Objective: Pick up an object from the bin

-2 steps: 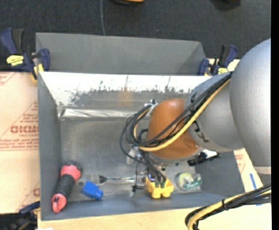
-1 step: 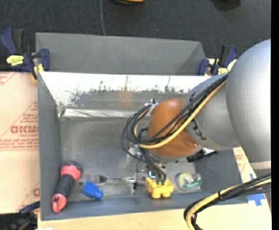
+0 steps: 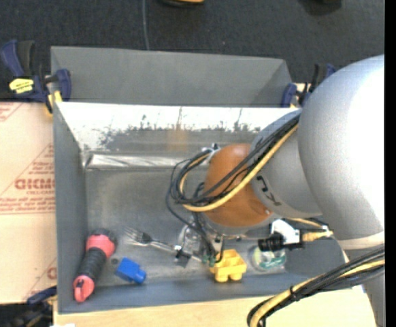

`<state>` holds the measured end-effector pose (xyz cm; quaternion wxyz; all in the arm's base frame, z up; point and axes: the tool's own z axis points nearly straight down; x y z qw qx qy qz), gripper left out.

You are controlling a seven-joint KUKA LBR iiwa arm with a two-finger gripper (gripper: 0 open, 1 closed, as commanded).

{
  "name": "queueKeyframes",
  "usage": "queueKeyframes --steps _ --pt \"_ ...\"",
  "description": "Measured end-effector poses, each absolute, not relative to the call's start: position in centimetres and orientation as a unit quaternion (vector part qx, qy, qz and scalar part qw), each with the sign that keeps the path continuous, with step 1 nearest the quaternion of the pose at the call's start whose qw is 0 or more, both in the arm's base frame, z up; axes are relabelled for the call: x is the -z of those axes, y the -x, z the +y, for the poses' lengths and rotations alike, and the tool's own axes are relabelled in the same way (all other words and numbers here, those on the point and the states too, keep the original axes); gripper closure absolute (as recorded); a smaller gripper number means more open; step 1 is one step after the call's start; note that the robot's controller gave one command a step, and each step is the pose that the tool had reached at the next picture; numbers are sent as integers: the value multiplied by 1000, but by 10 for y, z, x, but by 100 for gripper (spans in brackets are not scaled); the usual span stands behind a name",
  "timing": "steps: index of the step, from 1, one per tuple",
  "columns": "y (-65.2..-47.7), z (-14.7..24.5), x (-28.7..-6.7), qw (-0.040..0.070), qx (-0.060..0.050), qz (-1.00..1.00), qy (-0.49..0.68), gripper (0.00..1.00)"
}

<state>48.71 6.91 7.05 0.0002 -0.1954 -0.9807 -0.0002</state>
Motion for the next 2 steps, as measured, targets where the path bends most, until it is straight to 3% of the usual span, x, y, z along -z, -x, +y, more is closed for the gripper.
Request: queueKeyframes --steps 1,2 --pt "-487 69 -71 0 0 -981 196 100" --pt "-485 68 -103 3 -1 -981 194 100"
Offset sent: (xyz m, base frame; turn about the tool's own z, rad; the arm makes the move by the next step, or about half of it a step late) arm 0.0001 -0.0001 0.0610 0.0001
